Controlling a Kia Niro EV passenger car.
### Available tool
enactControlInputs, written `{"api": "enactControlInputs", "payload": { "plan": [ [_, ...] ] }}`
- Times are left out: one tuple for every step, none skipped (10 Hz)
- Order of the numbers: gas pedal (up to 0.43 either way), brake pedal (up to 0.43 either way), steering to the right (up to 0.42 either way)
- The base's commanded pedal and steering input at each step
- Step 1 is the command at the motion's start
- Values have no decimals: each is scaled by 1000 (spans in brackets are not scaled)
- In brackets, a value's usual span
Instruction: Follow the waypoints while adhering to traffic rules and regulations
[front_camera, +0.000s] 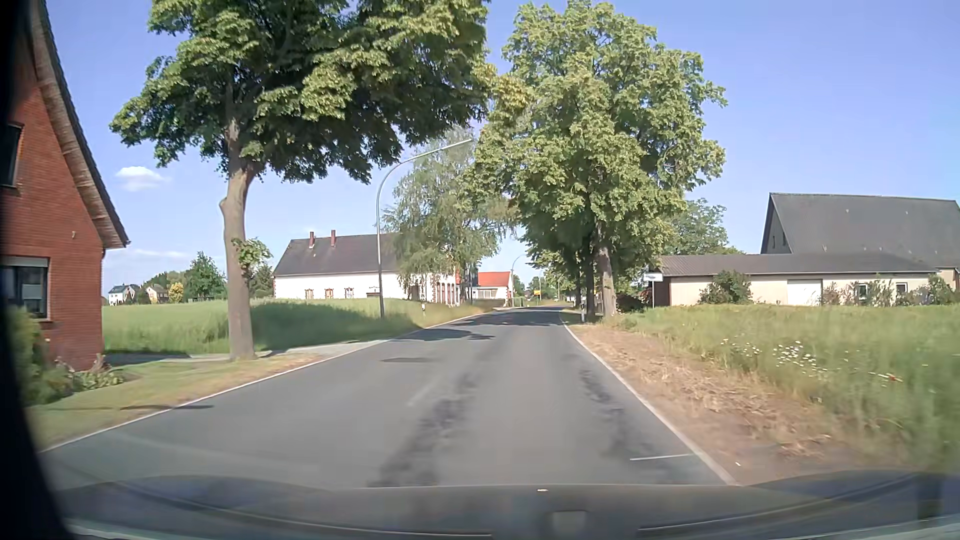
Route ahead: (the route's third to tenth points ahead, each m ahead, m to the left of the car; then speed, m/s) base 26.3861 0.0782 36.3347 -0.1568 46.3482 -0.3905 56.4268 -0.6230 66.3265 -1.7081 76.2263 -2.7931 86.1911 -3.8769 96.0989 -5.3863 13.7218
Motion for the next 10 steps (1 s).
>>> {"api": "enactControlInputs", "payload": {
  "plan": [
    [220, 6, 5],
    [220, 6, 5],
    [220, 6, 6],
    [220, 6, 6],
    [220, 6, 6],
    [220, 6, 6],
    [220, 6, 6],
    [220, 6, 6],
    [220, 6, 6],
    [220, 6, 5]
  ]
}}
